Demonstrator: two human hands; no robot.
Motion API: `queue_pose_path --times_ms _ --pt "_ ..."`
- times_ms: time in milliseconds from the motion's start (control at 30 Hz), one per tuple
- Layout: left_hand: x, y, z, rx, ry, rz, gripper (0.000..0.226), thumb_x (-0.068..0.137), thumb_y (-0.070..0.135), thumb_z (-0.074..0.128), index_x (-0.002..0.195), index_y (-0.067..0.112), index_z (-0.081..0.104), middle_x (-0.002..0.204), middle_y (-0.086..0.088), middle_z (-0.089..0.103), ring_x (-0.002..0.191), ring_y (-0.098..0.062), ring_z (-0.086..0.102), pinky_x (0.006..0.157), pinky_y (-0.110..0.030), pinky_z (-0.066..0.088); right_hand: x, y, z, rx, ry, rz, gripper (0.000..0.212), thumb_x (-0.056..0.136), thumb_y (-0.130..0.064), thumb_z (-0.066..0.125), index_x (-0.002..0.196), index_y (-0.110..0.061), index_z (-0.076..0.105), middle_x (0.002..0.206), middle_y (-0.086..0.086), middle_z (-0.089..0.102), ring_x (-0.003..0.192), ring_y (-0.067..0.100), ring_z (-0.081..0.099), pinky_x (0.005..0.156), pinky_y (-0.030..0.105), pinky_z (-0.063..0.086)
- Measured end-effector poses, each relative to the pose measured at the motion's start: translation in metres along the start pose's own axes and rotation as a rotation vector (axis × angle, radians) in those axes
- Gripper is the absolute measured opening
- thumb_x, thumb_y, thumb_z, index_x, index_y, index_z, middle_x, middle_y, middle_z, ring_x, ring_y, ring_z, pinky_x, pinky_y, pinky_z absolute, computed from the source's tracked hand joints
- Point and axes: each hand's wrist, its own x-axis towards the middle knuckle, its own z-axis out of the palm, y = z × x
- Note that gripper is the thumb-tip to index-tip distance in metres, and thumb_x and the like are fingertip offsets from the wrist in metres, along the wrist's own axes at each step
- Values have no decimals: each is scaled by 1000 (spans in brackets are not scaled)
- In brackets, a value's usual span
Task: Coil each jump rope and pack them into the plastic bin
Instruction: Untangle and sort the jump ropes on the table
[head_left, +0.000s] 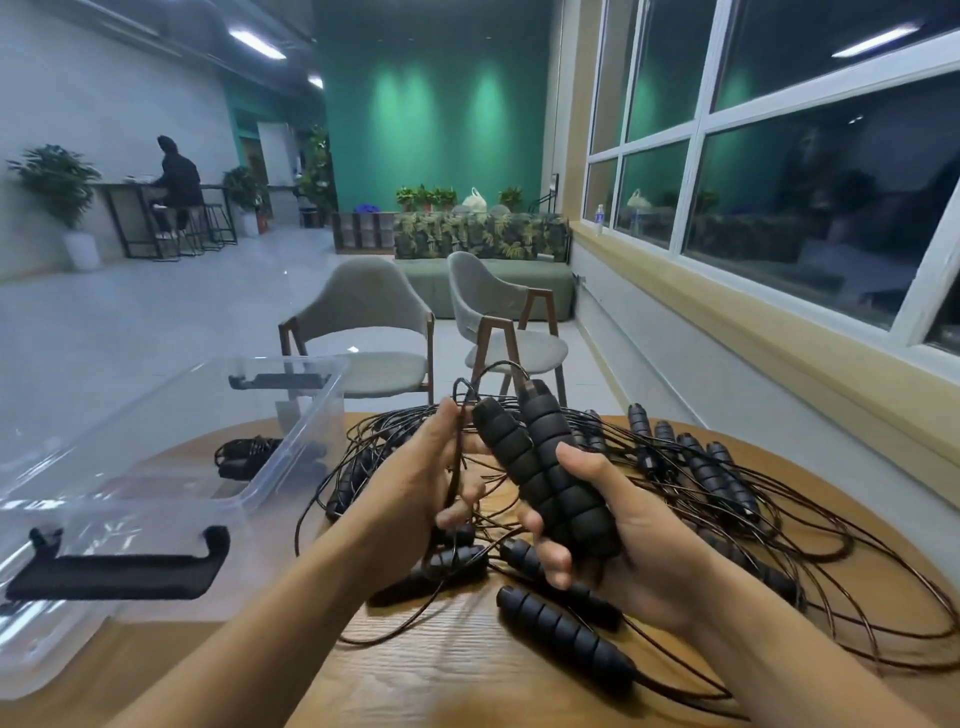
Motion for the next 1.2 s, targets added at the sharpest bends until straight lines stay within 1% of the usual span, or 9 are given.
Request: queue_pose_path --times_ms 133,367,567,700,833,967,1033,1133,1200 --pt "-3 2 -7 20 70 53 50 96 48 65 128 13 54 93 -8 63 53 -12 40 36 -15 28 -2 8 -1 -46 -16 53 61 93 -47 77 142 -12 66 100 25 63 72 30 60 69 44 58" --pt "-9 -2 -7 49 116 37 24 98 27 68 107 12 51 72 1 56 51 -5 46 44 -14 26 -4 8 2 -233 -31 153 50 109 -33 48 146 0 50 131 38 66 112 49 67 115 60 48" --pt "-7 -7 0 110 141 5 20 99 28 65 98 12 53 61 6 52 44 -5 39 41 -13 27 0 16 -1 -185 37 152 57 100 -36 61 142 2 50 106 27 66 88 37 64 80 49 55" --pt "-8 -3 -1 407 166 -2 41 98 53 55 111 14 60 67 5 59 45 -7 40 41 -18 28 4 18 -8 -162 77 127 68 90 -38 71 141 1 49 92 19 59 68 26 56 51 32 47" --pt "-6 -9 -10 590 220 126 57 105 61 29 103 20 68 70 2 54 52 -9 41 48 -23 32 -4 5 -16 -12 -115 181 67 94 -39 68 148 -7 46 94 16 54 66 21 52 48 25 41" --pt "-12 -29 -1 899 217 243 46 112 45 30 86 23 62 72 15 63 70 -1 56 66 -21 44 -12 4 -16 31 -250 211 50 97 -41 67 132 -6 58 96 16 53 66 20 54 48 24 41" --pt "-14 -50 11 1009 165 219 40 112 36 37 87 21 64 78 10 67 78 -12 62 70 -33 52 -12 6 -12 4 -227 160 48 98 -39 64 135 -10 56 95 16 55 65 20 54 48 25 41" --pt "-20 -71 29 1020 114 14 21 95 28 48 90 19 66 75 2 71 77 -18 70 75 -43 61 -14 5 -6 -305 -82 -19 34 99 -33 55 134 -30 56 90 17 59 64 26 53 46 28 42" --pt "-25 -67 39 1309 73 2 15 100 33 44 102 27 57 91 0 73 89 -24 70 78 -43 58 -17 0 -6 -598 71 -112 30 99 -35 54 128 -37 52 86 13 63 66 31 54 50 33 44"
